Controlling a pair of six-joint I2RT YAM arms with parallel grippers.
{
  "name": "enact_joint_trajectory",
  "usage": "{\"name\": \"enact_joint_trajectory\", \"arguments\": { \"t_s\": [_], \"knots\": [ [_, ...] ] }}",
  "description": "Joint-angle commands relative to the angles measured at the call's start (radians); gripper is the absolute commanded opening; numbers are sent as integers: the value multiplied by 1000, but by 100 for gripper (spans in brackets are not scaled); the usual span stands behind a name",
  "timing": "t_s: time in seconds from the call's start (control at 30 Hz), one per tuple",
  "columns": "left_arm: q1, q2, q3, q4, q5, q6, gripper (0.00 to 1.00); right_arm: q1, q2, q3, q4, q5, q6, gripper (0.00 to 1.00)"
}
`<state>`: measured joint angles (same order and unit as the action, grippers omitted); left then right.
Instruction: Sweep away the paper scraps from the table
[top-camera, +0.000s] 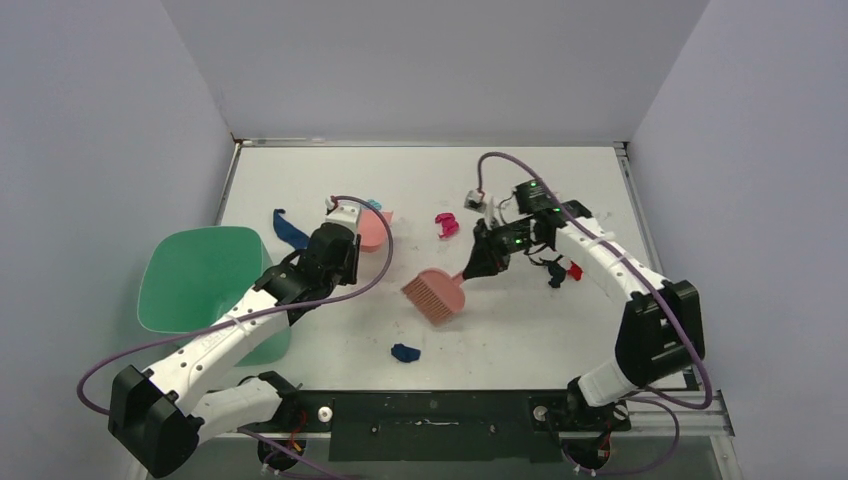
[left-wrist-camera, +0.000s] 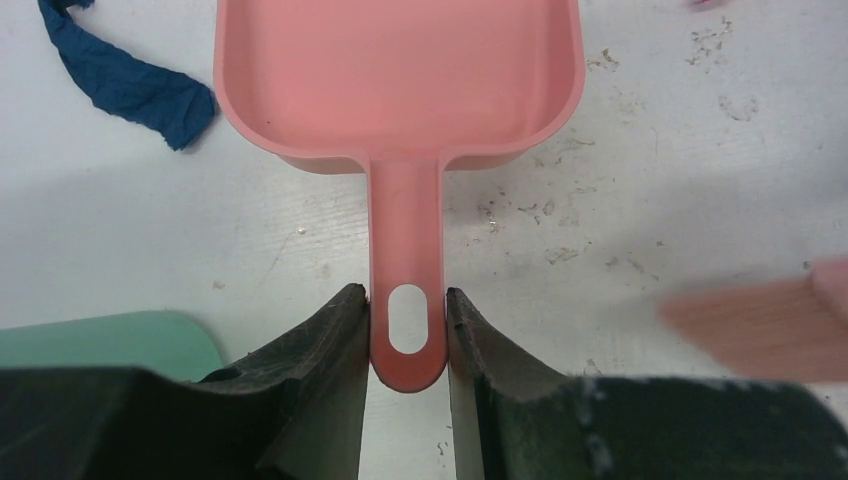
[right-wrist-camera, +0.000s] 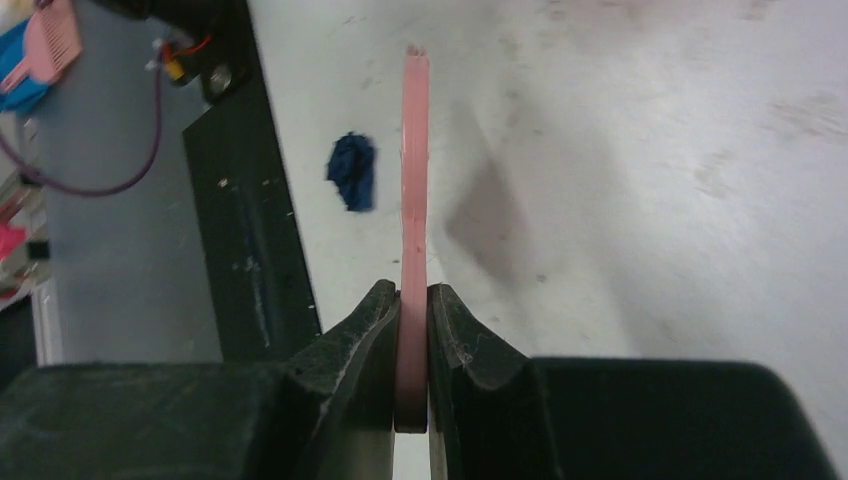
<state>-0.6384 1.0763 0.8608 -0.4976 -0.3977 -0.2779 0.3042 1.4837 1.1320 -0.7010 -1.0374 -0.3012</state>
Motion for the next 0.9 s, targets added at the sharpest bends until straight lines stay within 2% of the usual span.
{"name": "enact_joint_trajectory", "arguments": {
  "t_s": [0.0, 0.23, 0.3, 0.33, 0.4, 0.63, 0.77, 0.87],
  "knots": [
    [16, -28, -7, 117, -65, -10, 0, 175, 129, 102, -265, -100, -153, 5],
    [54, -74, -53, 167, -94, 18, 0, 310, 442, 312, -564, -244, -318, 5],
    [57, -80, -60, 171, -99, 24, 0, 317, 487, 329, -506, -246, -252, 5],
    [58, -81, -60, 171, -99, 23, 0, 318, 498, 322, -437, -225, -133, 5],
    [59, -79, -60, 171, -96, 25, 0, 308, 509, 303, -333, -184, -15, 5],
    [59, -68, -58, 177, -96, 30, 0, 155, 420, 201, -131, -45, 200, 5],
    [63, -54, -51, 177, -91, 37, 0, 29, 347, 168, -138, 78, 210, 5],
    [72, -58, -48, 179, -90, 46, 0, -55, 331, 185, -234, 64, 156, 5]
  ]
}}
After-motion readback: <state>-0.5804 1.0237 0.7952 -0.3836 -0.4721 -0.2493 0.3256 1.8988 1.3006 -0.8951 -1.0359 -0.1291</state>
